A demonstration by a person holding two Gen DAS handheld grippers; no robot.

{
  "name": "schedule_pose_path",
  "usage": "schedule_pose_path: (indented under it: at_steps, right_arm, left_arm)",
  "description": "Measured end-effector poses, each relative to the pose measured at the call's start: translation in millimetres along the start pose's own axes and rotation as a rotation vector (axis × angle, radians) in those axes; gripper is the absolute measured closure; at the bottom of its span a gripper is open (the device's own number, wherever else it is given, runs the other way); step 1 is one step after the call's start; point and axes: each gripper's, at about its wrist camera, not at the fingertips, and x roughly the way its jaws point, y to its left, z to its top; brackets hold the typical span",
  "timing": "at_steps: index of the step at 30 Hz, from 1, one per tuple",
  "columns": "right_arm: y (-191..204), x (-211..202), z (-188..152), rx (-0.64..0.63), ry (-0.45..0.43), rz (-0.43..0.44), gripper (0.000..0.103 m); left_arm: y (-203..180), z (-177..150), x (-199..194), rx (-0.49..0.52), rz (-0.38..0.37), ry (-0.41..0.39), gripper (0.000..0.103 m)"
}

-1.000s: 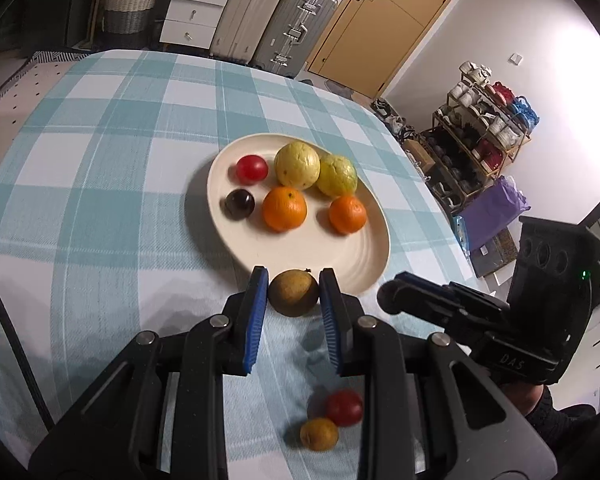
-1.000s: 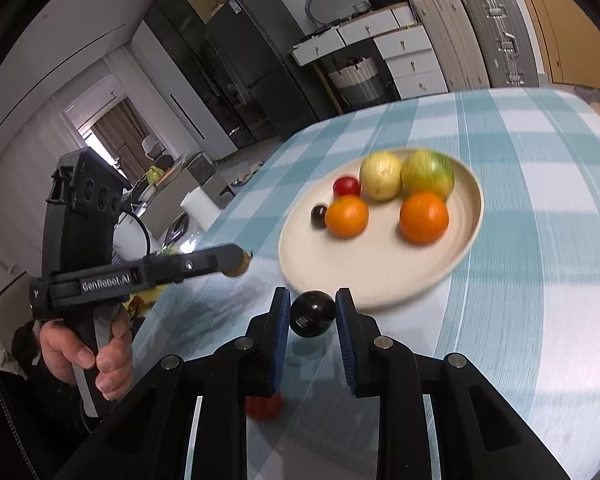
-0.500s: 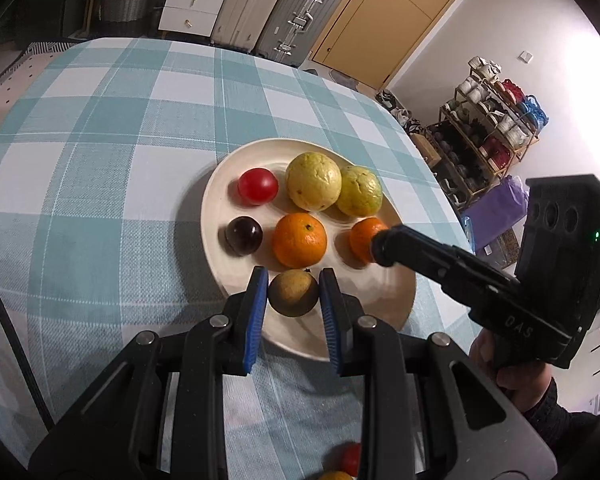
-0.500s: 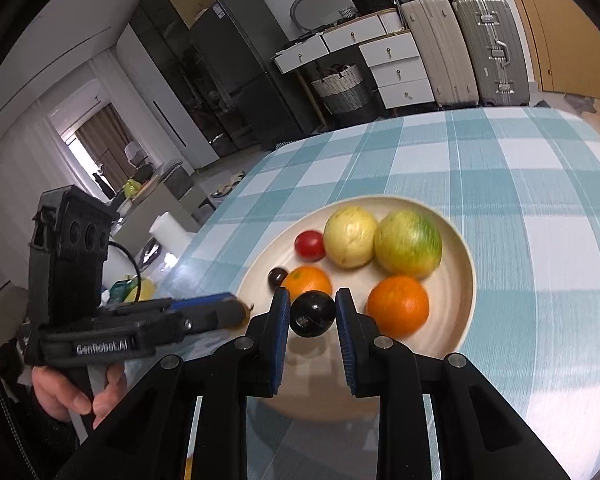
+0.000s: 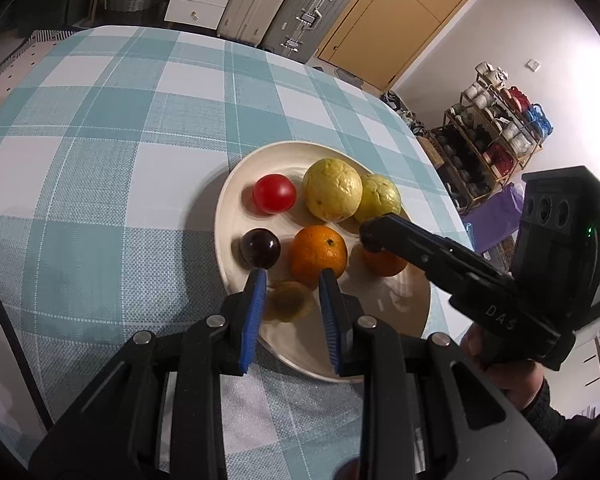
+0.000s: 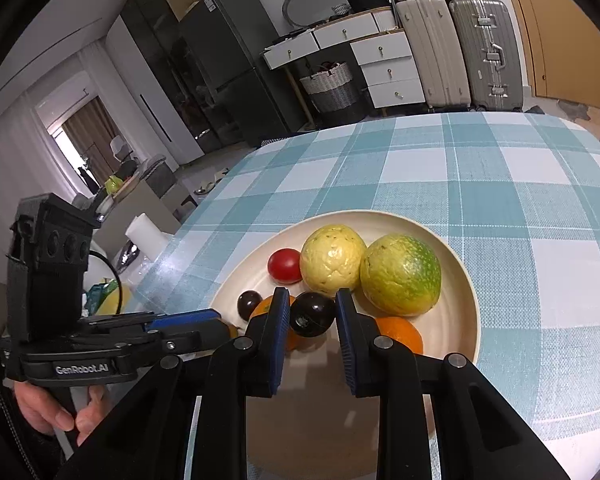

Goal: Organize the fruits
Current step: 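Carry the brown fruit and dark plum onto the cream plate and open both tools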

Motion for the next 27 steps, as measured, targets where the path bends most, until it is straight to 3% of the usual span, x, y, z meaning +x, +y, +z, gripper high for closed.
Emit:
schedule_pose_path:
  at_steps: [5, 6, 7, 8, 17, 19, 22, 27]
  right_arm:
    - [-1, 1, -2, 0.008, -0.003, -0.006, 0.078]
    - [-1, -1, -3, 0.011, -0.008, -0.007, 0.072]
    - [-1, -2, -3, 0.013, -0.015, -0.006, 0.057]
    - [-1, -5, -3, 0.016, -0.025, -0.002, 0.052]
    - [-1, -32, -9, 0.038, -0.066, -0.016, 0.048]
    - [1, -38, -12, 0.040, -0.077, -0.018, 0.038]
    - [4, -53, -17, 0.037, -0.095, -0.014, 0.036]
    - [13, -77, -26, 0.021, -0.132, -0.033, 0.027]
  left_arm:
    - [0, 3, -4, -0.009, 0.011, -0.019, 0.079]
    - [0, 4, -5, -0.011, 0.013, -0.024, 0.077]
    - [0, 3, -7, -0.012, 0.017, -0.028, 0.077]
    - [-1, 3, -9, -0.013, 0.022, -0.032, 0.074]
    - [-8, -12, -30, -0.008, 0.057, -0.053, 0.065]
    - [-11, -16, -36, -0.007, 0.060, -0.061, 0.064]
    - [-15, -25, -45, -0.003, 0.071, -0.069, 0.061]
    - [-27, -41, -66, 0.020, 0.110, -0.097, 0.046]
